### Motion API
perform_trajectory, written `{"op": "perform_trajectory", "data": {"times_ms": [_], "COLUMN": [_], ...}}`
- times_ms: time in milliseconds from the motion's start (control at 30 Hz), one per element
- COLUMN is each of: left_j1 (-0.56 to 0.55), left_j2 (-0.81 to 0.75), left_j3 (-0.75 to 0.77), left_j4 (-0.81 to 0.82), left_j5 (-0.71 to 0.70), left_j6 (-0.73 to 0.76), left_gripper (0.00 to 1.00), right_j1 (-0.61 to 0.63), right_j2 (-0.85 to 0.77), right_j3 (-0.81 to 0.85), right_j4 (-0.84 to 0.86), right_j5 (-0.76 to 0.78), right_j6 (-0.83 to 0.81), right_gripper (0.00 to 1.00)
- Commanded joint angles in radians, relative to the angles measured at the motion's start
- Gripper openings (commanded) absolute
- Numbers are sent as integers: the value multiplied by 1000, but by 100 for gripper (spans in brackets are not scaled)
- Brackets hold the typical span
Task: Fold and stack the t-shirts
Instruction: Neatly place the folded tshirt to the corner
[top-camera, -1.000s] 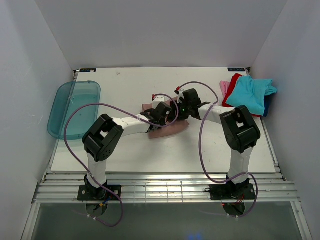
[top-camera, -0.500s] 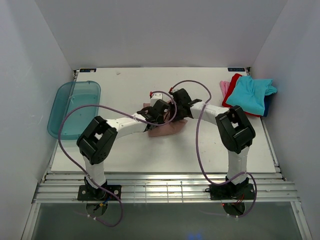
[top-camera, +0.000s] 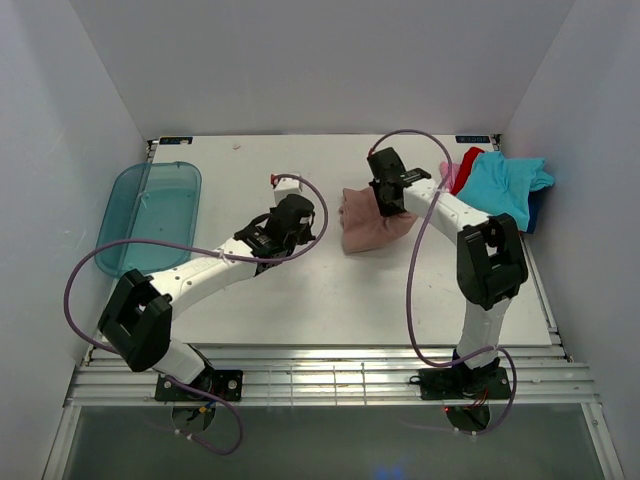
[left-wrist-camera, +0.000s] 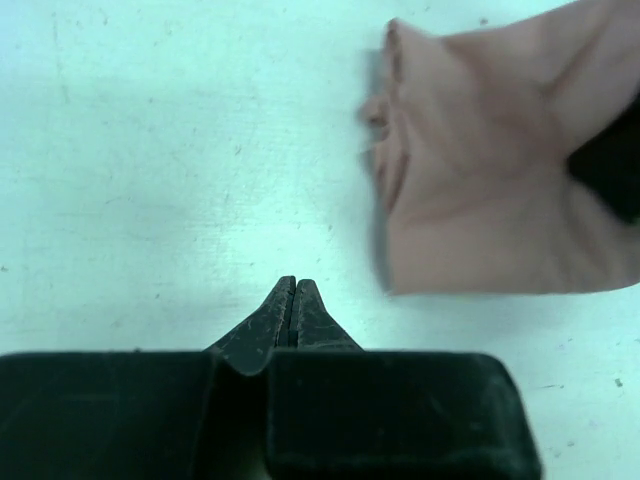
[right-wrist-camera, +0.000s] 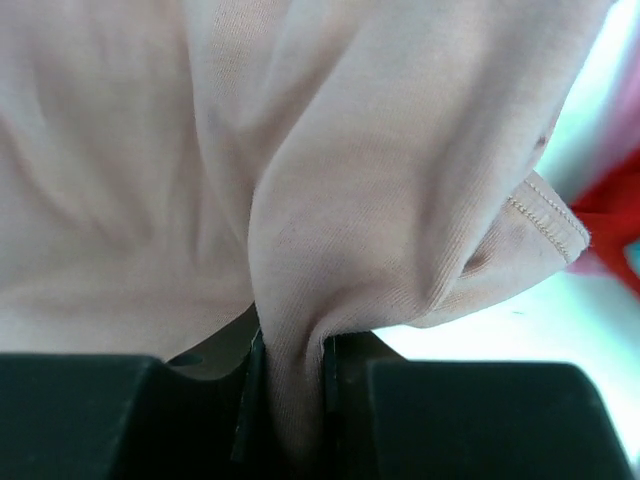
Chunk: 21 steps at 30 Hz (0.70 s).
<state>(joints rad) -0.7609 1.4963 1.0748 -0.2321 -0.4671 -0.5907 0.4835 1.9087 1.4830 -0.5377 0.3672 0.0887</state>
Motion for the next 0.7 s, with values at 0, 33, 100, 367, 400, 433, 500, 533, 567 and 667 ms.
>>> {"op": "perform_trajectory", "data": {"times_ms": [0,33,100,367,400,433,500,533,567,667], "left_j1": [5,5,5,5,5,5,5,5,5,5], "left_j2": [-45,-50,-61,-74,-79,-80,-87,-93,-93,-100], "left_j3": [-52,-61,-85,-153,-157,-168,-179,-188,-191,-203], "left_j4": [-33,-36,-41,-55,-56,-62,-64,-68,-72,-78], "left_j5": [-16,-19,-22,-7,-7,-5,-7,-5,-7,-4], "left_j6": [-23,-26,-44,-100,-104,-110,-118,-124,-127,-138], "left_gripper": [0,0,0,0,0,0,0,0,0,0], "right_j1": [-46,-72,-101,-244,-255,-267,-305,-333,-347,-394], "right_j2": [-82,-86,-94,-56,-47,-40,-31,-33,-33,-48], "right_j3": [71,89,112,295,330,348,390,396,399,392], "right_j4": [-41,-42,-44,-64,-65,-68,-76,-77,-77,-74], "right_j5": [116,128,134,144,142,142,133,124,124,127], "right_j6": [-81,-84,-141,-253,-266,-273,-277,-276,-273,-271], "right_gripper": [8,8,8,8,8,8,8,8,8,8]}}
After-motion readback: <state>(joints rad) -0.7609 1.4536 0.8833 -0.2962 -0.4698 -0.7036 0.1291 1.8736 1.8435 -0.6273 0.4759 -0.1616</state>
